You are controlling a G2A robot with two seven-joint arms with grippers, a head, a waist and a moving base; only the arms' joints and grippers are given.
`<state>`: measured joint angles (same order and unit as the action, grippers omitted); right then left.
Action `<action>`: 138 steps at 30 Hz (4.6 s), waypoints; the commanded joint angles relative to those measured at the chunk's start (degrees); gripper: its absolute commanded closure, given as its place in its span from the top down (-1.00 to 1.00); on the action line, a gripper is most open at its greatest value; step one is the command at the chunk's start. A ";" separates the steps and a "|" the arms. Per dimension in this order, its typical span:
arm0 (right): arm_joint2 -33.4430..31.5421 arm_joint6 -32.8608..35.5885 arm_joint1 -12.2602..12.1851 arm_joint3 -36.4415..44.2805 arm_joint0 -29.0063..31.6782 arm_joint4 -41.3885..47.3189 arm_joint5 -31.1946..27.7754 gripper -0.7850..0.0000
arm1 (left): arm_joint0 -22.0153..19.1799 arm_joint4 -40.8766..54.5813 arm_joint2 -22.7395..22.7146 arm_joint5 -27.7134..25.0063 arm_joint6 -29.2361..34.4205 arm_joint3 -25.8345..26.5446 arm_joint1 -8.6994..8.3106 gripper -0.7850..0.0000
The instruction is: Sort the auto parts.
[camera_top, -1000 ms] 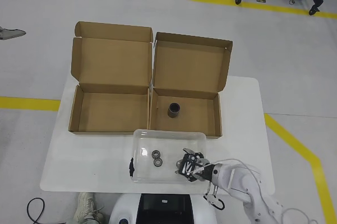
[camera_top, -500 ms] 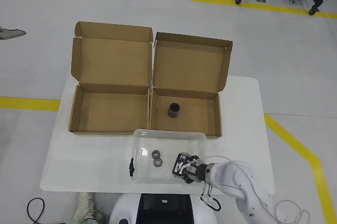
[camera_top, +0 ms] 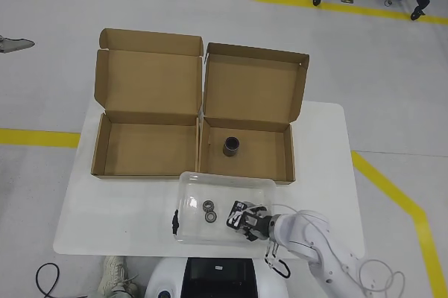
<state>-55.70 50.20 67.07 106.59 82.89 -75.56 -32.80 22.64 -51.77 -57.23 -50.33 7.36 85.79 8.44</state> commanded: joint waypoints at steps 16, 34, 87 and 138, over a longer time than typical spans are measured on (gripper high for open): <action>1.19 -0.50 -0.21 -0.53 -2.02 -0.36 1.40 -1.00 | 0.00 0.00 0.00 0.00 0.00 0.00 0.00 1.00; -4.81 -34.49 -1.30 -2.30 -1.34 2.49 -4.46 -1.00 | 0.00 0.00 0.00 0.00 0.00 0.00 0.00 1.00; -1.09 -63.10 2.49 3.07 -21.37 10.16 -11.20 -1.00 | 0.00 0.00 0.00 0.00 0.00 0.00 0.00 1.00; -6.74 -55.42 1.81 -0.63 -9.99 9.83 -3.43 -1.00 | 0.00 0.00 0.00 0.00 0.00 0.00 0.00 1.00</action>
<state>-62.18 -5.70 68.93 106.14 72.46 -65.69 -36.77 22.64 -51.77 -57.23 -50.33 7.36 85.79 8.44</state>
